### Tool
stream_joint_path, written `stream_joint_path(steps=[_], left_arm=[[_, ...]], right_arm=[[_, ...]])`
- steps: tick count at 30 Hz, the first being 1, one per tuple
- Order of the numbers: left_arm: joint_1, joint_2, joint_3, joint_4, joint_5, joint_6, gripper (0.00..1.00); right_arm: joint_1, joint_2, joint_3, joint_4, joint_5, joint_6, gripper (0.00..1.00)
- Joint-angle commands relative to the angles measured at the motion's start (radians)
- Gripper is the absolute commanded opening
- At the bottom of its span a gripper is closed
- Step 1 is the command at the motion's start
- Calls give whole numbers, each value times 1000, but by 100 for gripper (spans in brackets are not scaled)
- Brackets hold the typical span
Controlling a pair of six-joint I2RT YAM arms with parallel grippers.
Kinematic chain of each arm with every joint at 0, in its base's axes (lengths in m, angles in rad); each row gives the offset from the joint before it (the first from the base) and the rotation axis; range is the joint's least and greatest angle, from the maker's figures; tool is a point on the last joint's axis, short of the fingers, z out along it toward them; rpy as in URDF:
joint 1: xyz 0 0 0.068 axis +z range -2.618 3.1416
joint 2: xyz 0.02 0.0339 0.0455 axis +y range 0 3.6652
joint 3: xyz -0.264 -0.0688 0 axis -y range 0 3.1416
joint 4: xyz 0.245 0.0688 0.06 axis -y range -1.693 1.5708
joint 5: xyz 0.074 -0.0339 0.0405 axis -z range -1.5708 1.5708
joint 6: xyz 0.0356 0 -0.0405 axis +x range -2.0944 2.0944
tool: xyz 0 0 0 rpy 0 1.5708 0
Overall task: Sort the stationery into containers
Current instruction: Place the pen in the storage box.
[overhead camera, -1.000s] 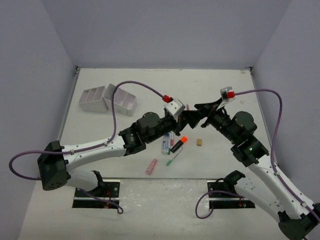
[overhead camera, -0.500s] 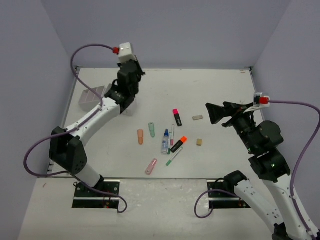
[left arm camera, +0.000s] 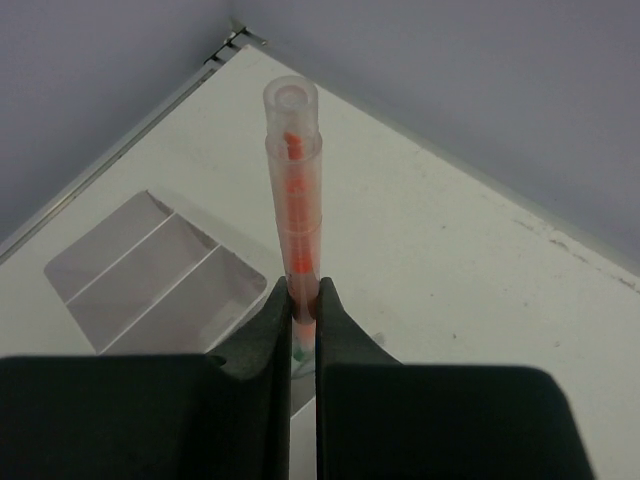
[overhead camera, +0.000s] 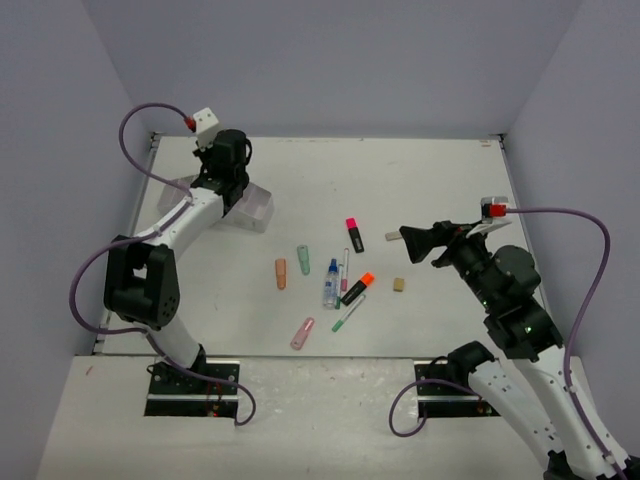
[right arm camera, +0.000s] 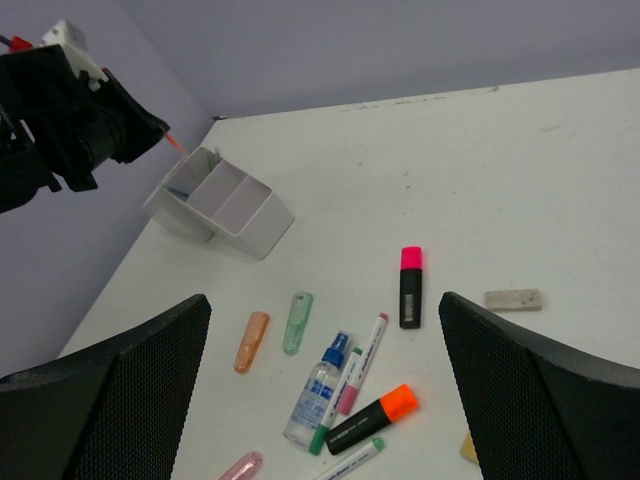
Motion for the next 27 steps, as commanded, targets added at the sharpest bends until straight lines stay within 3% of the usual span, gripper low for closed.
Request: stream_joint_path(steps=[1, 7, 12, 14, 17, 27], left_arm=[[15, -52, -96, 50, -48, -69, 0], [19, -37, -186, 70, -49, -120, 0], [19, -43, -201, 65, -34, -142, 35], [19, -60, -204, 67, -18, -141, 39], [19, -87, -203, 68, -3, -129, 53], [-13, -226, -185, 15, 39, -105, 60]], right_arm=[[-4, -7, -12, 51, -32, -13, 99], [-4, -3, -16, 57, -49, -18, 99], [-4, 0, -13, 56, -55, -19, 99], [-4, 5, -10, 57, -58, -22, 99], [-4, 19, -7, 56, -62, -22, 99], [-4, 79, -4, 61, -82, -29, 99]])
